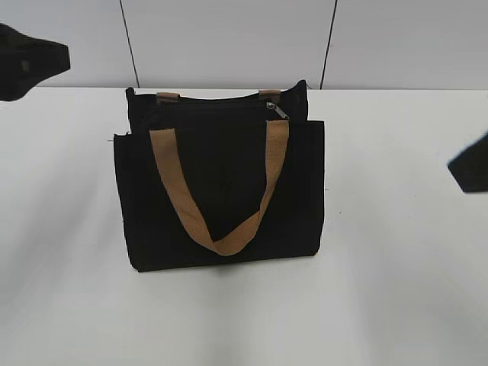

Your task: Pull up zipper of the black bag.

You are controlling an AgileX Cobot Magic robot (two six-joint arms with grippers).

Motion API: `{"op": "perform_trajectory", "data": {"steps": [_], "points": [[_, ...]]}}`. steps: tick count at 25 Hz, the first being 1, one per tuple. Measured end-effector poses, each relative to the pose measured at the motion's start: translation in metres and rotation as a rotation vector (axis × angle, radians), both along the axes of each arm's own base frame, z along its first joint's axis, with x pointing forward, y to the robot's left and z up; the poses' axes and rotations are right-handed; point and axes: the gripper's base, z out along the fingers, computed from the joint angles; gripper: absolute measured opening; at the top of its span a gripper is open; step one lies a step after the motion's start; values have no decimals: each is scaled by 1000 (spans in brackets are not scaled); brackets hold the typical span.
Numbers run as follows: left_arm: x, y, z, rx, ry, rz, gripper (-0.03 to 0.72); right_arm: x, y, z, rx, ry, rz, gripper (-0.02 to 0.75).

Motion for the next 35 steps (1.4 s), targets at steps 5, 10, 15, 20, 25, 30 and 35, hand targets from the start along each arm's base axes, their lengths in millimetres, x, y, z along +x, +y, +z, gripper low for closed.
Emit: {"op": "perform_trajectory", "data": {"steps": [5, 10, 15, 20, 25, 30, 35], "points": [[-12, -25, -6, 63, -42, 22, 430, -45, -27, -17, 29, -26, -16, 596], [-11, -31, -34, 221, -6, 56, 426, -78, -48, -30, 59, -70, -21, 596], [-13, -21, -62, 441, 179, 129, 450, -92, -56, -48, 64, -50, -44, 596], [-32, -14, -55, 543, 325, 89, 493, -94, -57, -52, 60, -38, -49, 596], [-70, -1, -23, 474, 380, -3, 498, -96, -59, -54, 36, -16, -47, 596], [-130, 32, 5, 366, 379, -63, 499, -97, -61, -57, 6, -24, -36, 594], [-184, 64, 14, 267, 295, -110, 499, -108, -69, -75, -6, -23, -26, 594]]}}
